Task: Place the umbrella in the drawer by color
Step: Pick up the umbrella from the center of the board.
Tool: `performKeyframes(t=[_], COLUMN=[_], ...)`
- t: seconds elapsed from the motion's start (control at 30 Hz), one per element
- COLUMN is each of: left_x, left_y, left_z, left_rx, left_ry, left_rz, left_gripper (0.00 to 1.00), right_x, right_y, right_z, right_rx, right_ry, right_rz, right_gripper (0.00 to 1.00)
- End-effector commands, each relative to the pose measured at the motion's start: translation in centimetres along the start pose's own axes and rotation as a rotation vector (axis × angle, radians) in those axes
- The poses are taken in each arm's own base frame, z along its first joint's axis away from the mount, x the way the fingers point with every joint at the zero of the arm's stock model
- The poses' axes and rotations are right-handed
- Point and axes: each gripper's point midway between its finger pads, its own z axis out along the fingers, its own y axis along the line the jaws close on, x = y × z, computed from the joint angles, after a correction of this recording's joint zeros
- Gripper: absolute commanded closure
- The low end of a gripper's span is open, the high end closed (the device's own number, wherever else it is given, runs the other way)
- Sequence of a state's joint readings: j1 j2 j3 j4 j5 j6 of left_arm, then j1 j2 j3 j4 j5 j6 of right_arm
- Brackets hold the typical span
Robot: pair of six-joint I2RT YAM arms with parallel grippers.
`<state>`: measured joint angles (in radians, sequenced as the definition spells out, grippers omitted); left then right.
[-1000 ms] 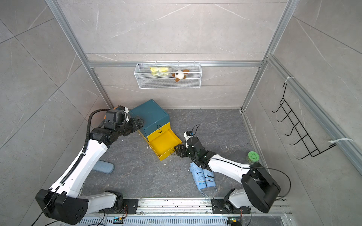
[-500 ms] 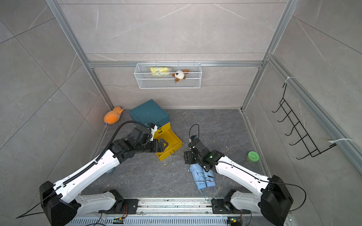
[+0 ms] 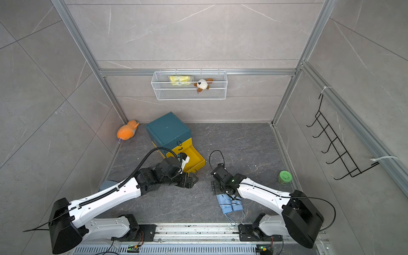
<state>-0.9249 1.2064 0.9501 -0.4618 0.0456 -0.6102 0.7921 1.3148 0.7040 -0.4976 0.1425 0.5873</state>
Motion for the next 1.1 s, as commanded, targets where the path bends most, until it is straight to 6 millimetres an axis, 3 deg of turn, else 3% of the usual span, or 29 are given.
performKeyframes(t=[0.0, 0.33, 0.53, 0.73, 1.07], left_x=[-0.8, -0.6, -0.3, -0.3, -0.7], left_y=[0.1, 0.4, 0.9, 1.7, 2.5], left_z=[0.1, 0.4, 0.2, -0.3, -1.9], left_rx=[-0.012, -0.024, -0.040, -0.077, -0.108], left_ry=[-0.037, -0.031, -0.036, -0.047, -0.084], left_rz=[-0.006, -0.009, -0.017, -0.013, -0.005], left_gripper=[0.13, 0.13, 0.13, 0.13, 0.11], right_x=[0.9, 2.8, 2.2, 0.3, -5.2], right_y=[-0.2, 0.6, 1.2, 2.7, 7.6], right_z=[0.9, 3.5, 2.9, 1.0, -3.1], right_rx=[0.011, 0.006, -0.019, -0.089, -0.255], right_ry=[0.020, 0.074, 0.062, 0.006, -0.102], right_rz=[0.013, 0.006, -0.006, -0.011, -0.039], right_gripper=[0.20, 0.23, 0.39, 0.54, 0.60])
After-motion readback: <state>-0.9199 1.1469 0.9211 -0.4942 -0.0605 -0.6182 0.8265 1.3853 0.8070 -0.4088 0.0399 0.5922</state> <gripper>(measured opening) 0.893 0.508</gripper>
